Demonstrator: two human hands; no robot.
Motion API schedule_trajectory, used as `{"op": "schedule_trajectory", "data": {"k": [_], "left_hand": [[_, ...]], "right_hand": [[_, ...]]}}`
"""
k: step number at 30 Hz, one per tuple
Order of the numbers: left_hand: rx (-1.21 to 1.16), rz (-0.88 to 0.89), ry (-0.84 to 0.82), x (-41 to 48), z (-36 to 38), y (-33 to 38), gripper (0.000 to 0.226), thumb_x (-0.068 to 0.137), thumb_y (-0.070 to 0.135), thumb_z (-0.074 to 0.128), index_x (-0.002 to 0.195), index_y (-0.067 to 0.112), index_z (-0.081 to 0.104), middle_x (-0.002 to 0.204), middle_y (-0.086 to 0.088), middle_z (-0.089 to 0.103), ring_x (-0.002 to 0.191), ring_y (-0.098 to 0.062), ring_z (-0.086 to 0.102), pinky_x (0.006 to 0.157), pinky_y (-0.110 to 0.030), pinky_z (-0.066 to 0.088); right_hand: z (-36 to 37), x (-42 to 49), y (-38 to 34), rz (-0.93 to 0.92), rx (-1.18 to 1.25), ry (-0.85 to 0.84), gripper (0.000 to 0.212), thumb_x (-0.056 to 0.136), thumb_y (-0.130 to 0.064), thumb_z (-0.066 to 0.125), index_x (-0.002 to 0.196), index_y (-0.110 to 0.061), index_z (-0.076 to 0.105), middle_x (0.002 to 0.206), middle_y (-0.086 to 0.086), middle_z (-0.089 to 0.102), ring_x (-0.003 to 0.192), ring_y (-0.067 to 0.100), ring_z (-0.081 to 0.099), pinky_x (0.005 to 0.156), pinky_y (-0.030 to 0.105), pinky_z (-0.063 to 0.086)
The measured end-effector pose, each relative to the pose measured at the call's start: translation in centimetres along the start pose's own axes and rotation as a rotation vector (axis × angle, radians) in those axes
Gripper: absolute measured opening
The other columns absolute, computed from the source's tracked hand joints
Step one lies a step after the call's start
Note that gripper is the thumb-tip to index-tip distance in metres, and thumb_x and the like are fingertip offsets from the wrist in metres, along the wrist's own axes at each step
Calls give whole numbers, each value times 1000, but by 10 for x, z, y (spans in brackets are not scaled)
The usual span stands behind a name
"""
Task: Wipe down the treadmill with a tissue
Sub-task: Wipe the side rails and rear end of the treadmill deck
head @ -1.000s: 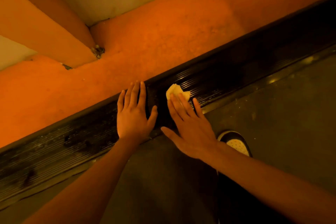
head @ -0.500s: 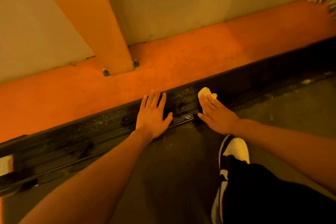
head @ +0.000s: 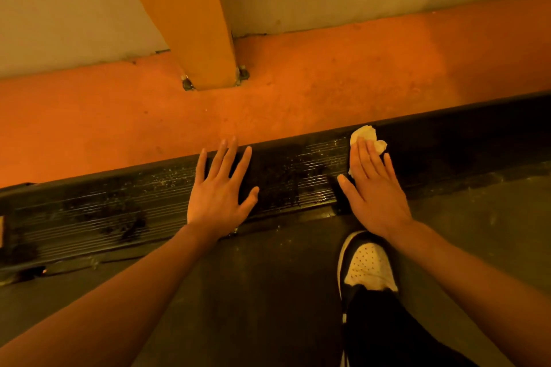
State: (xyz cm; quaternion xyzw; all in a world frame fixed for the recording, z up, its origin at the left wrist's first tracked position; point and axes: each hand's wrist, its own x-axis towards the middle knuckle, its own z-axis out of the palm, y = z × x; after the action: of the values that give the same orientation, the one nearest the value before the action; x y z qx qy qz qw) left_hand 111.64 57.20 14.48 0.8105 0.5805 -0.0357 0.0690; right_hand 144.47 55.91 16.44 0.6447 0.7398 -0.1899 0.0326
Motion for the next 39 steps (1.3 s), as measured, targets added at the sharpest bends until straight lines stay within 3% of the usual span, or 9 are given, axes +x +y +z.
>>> {"op": "schedule_trajectory", "data": {"k": [4, 10, 15, 18, 20, 26, 30, 35, 39], "left_hand": [[16, -8, 8, -2, 1, 0, 78, 103, 65, 23, 167, 23, 10, 174, -8, -3, 161, -26, -5, 127, -60, 4], [9, -42, 29, -3, 1, 2, 76, 101, 64, 32, 166, 28, 16, 174, -8, 7, 161, -30, 1, 124, -67, 3], [12, -41, 30, -3, 0, 1, 76, 101, 63, 32, 166, 26, 20, 173, -9, 10, 160, -30, 5, 123, -69, 5], [1, -35, 41, -3, 0, 1, 77, 100, 64, 33, 165, 24, 22, 173, -10, 13, 160, -30, 7, 123, -69, 7], [5, -32, 36, -2, -1, 1, 77, 100, 63, 33, 166, 24, 20, 173, -10, 12, 160, -30, 7, 123, -69, 7], [17, -28, 32, -2, -2, 1, 76, 101, 62, 30, 166, 24, 19, 173, -10, 13, 160, -31, 8, 123, -69, 8], [16, -34, 34, -2, -1, 1, 76, 101, 62, 29, 166, 24, 19, 173, -10, 14, 160, -31, 9, 122, -69, 8], [26, -38, 16, -1, -2, 2, 77, 101, 62, 32, 166, 25, 17, 173, -9, 12, 160, -30, 8, 123, -68, 7], [17, -43, 4, -2, -2, 1, 77, 100, 64, 32, 166, 25, 19, 173, -8, 12, 160, -28, 7, 124, -67, 7]], "right_hand": [[0, 3, 20, -4, -38, 53, 81, 103, -66, -2, 166, -16, 0, 174, 2, -3, 160, 14, -11, 129, 45, -7], [-15, 39, -6, 175, 115, 45, 103, 89, -79, -16, 166, -13, -1, 174, 6, -6, 159, 18, -15, 128, 44, -13], [-13, 60, -97, -75, 40, -30, 106, 92, -76, -10, 161, -6, 29, 167, 14, 30, 158, 28, 18, 129, 49, 0], [-9, 67, -129, -226, 26, -79, 103, 95, -76, -6, 160, -6, 32, 165, 12, 34, 156, 27, 22, 129, 50, 6], [-13, 69, -107, -277, 4, -63, 97, 98, -74, -1, 159, -7, 35, 163, 11, 38, 155, 26, 26, 129, 50, 7], [-38, 62, 64, 94, -37, 99, 87, 100, -73, 12, 146, -9, 49, 149, 14, 52, 145, 33, 41, 126, 60, 11], [-53, 64, 75, 285, -21, 80, 98, 97, -76, 7, 143, -1, 50, 145, 23, 52, 144, 39, 40, 125, 62, 12], [-16, 65, -70, -98, -24, 45, 92, 102, -71, 11, 150, 0, 44, 151, 20, 49, 147, 34, 36, 127, 56, 10], [-5, 68, -127, -275, 45, -73, 102, 96, -75, -5, 160, -4, 31, 166, 13, 33, 157, 27, 20, 129, 50, 4]]}}
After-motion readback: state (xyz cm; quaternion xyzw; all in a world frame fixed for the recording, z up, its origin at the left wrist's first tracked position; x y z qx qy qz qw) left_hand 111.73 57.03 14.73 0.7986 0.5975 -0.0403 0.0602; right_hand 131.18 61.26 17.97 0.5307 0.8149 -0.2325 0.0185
